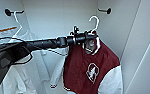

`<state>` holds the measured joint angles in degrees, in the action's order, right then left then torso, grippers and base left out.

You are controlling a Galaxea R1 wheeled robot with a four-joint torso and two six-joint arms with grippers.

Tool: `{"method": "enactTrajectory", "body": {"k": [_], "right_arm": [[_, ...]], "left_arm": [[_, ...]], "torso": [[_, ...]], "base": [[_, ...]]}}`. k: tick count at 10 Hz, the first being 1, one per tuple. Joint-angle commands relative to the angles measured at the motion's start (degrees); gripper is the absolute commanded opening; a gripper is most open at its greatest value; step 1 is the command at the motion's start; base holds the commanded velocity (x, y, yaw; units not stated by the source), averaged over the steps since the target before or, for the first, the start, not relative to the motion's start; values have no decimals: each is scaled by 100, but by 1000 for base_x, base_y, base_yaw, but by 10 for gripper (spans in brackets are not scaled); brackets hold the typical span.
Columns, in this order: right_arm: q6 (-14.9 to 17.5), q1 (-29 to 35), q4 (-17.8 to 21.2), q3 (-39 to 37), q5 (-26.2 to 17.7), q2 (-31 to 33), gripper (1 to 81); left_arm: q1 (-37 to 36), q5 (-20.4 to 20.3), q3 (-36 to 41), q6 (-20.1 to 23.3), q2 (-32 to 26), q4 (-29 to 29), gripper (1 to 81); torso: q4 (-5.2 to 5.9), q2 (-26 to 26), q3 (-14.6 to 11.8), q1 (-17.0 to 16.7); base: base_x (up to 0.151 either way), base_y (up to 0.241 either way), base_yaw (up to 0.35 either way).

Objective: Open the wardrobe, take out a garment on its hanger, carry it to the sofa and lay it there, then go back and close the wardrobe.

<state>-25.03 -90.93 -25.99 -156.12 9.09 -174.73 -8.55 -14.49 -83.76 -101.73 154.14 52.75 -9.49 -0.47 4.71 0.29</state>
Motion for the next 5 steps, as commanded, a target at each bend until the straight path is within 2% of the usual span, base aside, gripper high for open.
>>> {"method": "enactTrajectory", "body": {"k": [1,5], "right_arm": [[7,184,-11,31,-241,-3,811],[15,140,-20,48,-233,-12,811]], "left_arm": [[-1162,-159,18,92,30,-177,10],[-1153,-185,52,92,30,-177,10]], "torso": [[0,0,0,0],[0,2,2,-2]], "base": [[-71,0,0],[-88,0,0]]}}
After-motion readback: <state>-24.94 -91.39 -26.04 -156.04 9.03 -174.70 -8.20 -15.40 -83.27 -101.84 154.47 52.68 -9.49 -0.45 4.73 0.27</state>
